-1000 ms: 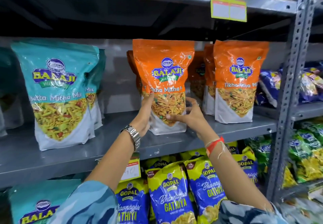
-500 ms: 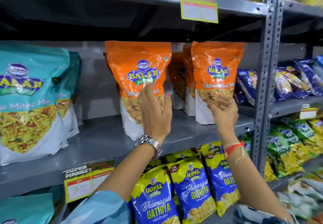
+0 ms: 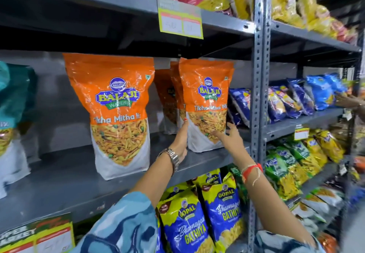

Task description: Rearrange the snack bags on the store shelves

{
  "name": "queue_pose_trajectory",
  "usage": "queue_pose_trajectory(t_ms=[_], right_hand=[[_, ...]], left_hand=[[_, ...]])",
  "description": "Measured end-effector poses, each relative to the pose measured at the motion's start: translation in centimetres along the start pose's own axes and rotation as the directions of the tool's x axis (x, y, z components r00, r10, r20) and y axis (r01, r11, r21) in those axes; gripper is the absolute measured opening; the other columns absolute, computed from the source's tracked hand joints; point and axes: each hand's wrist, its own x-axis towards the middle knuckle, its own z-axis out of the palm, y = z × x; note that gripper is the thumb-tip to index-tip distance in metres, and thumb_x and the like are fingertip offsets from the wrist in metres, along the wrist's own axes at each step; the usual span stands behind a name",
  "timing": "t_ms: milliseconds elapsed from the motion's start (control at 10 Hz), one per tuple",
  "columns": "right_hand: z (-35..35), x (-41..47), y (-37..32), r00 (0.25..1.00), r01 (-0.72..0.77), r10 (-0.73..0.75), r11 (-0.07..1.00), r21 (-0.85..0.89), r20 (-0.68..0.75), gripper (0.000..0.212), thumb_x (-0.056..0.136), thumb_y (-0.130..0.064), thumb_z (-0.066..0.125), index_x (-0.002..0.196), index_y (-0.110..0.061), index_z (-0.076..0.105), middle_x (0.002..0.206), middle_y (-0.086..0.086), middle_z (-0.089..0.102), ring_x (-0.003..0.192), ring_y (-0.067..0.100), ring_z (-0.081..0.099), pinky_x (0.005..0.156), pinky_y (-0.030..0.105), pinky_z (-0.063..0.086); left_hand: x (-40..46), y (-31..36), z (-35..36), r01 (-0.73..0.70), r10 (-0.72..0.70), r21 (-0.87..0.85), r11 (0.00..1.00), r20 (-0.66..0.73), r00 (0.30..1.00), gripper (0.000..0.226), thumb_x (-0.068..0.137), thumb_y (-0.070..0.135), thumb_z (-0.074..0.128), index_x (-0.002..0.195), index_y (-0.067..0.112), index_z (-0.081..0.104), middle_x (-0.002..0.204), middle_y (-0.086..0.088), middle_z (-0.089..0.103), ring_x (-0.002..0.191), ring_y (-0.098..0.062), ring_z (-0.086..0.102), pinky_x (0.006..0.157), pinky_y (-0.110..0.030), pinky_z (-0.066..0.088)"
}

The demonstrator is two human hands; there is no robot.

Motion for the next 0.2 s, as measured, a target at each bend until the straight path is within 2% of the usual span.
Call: queue_pose_trajectory(t_ms=[100,200], right_hand=[[-0.05,0.71,0.52,1.000,0.005,-0.005,1.000,0.016,0.020,0.072,0.084,-0.032,0.063,0.142,-0.008,0.028,0.147,0.013,0.039,0.133,0.031,0.040,0.108,0.046,0.034],[0.04,0.83,0.50,1.000,0.001,-0.002,1.000,0.030,0.027,0.069,0.083,-0.032,0.064,0.140,-0.008,0.032,0.136,0.011,0.047,0.126,0.030,0.045,0.104,0.044,0.038]], left_hand=[[0.23,-0.36,0.51,0.021,-0.022,0.041,0.999,0.026,0.999,0.067,0.091,0.053,0.028,0.143,0.010,0.027,0.152,-0.012,0.029,0.138,-0.027,0.032,0.116,-0.040,0.025],[0.09,-0.33,0.78,0.023,-0.026,0.072,0.997,0.041,0.999,0.065,0.091,0.052,0.024,0.143,0.012,0.025,0.153,-0.012,0.027,0.139,-0.025,0.030,0.117,-0.039,0.023]])
